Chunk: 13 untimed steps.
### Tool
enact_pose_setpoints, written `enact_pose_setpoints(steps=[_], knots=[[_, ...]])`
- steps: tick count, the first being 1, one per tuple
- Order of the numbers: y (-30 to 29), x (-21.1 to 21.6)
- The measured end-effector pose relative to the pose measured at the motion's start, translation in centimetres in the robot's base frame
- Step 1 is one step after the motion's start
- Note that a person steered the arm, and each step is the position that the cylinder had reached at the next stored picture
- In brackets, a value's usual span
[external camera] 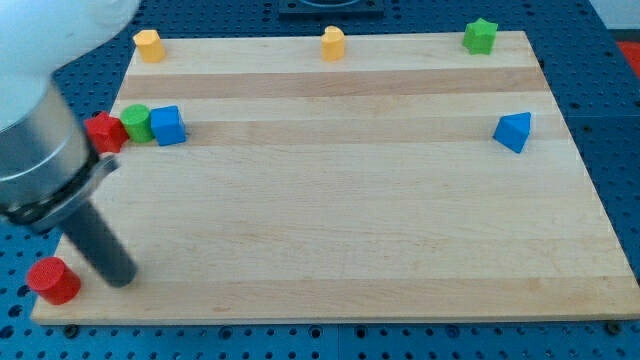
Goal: Move the red circle a little bit down
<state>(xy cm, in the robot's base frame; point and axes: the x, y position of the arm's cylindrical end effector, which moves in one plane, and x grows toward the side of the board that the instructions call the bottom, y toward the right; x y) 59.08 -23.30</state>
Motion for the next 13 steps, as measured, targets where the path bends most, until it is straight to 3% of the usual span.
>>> enact_pose_setpoints(steps=[2, 3, 4, 5, 13], knots=[[-1.1, 1.8], [1.7, -0.2], [0.9, -5.0], [-6.0, -7.1], [-7.1, -2.0]])
